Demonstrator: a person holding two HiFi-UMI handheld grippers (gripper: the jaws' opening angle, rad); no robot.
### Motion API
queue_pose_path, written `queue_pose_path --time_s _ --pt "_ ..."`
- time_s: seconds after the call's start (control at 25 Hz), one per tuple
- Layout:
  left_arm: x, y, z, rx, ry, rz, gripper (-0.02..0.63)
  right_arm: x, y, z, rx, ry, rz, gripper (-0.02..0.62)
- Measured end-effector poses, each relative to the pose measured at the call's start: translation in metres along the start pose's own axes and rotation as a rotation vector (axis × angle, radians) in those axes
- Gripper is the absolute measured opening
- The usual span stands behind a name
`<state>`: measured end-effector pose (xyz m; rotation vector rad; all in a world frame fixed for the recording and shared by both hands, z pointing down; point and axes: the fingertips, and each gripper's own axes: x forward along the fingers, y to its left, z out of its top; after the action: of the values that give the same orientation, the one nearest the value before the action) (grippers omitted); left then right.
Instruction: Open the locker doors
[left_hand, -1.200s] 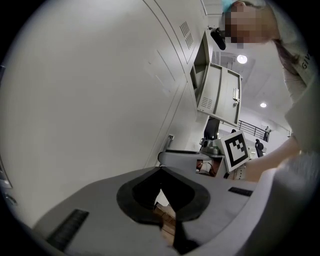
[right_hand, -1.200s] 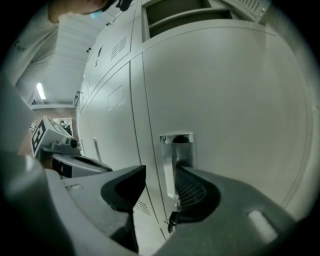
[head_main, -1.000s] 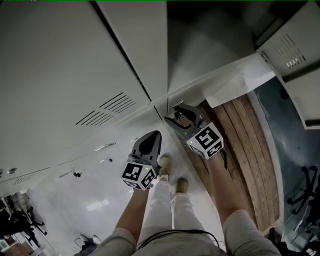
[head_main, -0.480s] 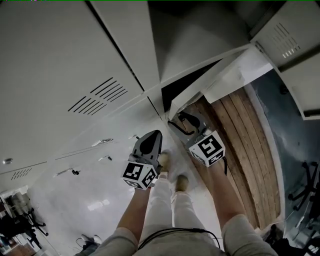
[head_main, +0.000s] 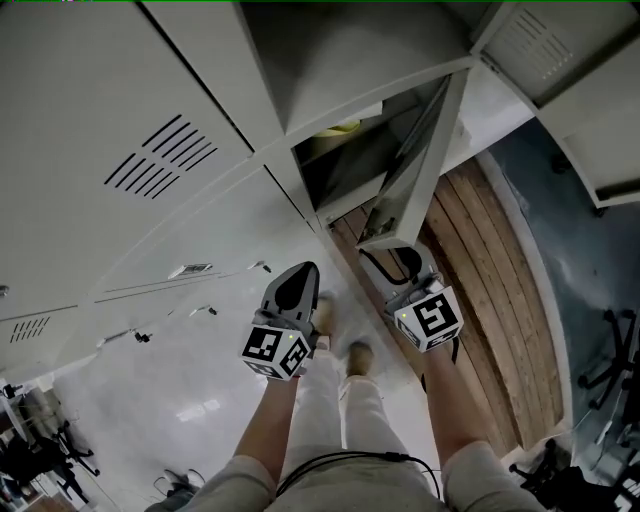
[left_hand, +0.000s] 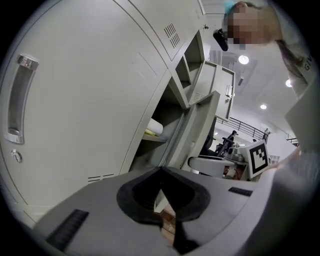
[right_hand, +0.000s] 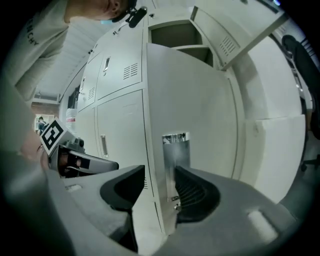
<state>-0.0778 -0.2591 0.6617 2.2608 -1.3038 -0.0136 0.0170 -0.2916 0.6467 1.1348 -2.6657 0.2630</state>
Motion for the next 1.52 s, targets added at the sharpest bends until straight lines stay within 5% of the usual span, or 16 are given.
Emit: queue_pose_path --time_s 0.92,1.52 --pt "0.047 -0.08 -0.019 0.045 0.037 -0.097 -0.002 -0.112 -0.097 -0.036 0.112 -0.006 -0.351 0.133" --pt "0.049 -0.077 -0.019 0.053 0.051 -0.093 -0.002 -0.151 -0.181 -0.04 0.219 -0.051 -0.637 0.106"
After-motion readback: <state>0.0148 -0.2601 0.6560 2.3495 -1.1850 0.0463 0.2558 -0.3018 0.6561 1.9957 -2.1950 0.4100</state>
